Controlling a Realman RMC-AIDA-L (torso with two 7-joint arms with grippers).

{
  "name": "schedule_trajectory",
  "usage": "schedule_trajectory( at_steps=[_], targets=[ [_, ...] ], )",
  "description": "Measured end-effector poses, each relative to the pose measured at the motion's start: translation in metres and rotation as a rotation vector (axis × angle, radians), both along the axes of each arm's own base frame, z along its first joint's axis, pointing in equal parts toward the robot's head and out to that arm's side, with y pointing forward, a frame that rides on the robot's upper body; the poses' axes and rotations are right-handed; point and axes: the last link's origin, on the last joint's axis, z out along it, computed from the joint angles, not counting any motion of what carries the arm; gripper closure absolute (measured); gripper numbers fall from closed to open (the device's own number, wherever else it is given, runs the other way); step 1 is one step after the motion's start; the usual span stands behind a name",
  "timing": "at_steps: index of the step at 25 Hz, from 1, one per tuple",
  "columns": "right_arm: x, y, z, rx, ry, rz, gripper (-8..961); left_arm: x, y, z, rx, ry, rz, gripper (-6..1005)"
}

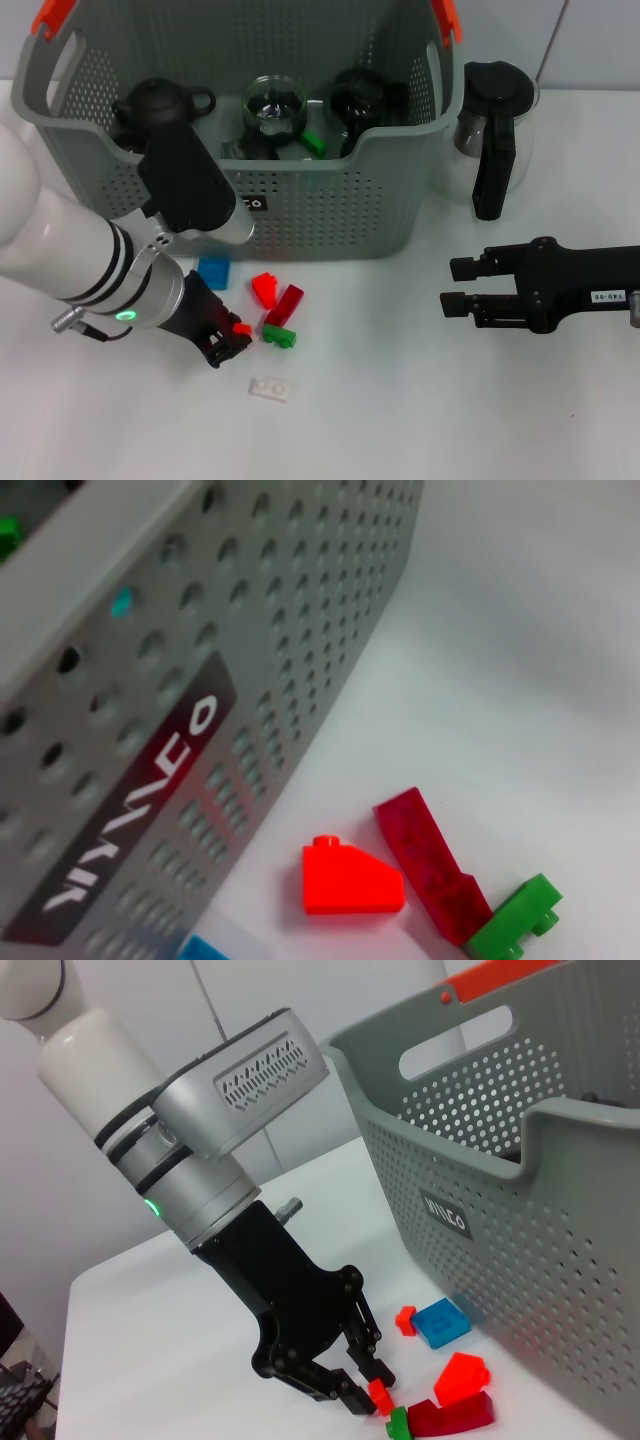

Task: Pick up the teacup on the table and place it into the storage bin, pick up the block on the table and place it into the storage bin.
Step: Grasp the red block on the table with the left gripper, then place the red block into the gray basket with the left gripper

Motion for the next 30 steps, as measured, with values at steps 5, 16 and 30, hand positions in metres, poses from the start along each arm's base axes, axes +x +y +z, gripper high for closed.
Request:
schedule_trajectory(
  at_steps=[5, 16, 30],
  targets=[
    [0.000, 0.000, 0.000, 0.001, 0.000, -0.001, 370, 0.003, 0.001, 0.004, 0.004, -0.005, -0.004, 793],
    [-0.001, 0.001, 0.000, 0.002, 0.000, 0.002, 370, 0.053, 0.011, 0.127, 0.087, -0.519, -0.089, 793],
    [-0.002, 0.002, -0.001, 0.004, 0.003, 0.003, 370, 0.091, 0.117, 0.118, 0.360, -0.578, -0.112, 794]
  ],
)
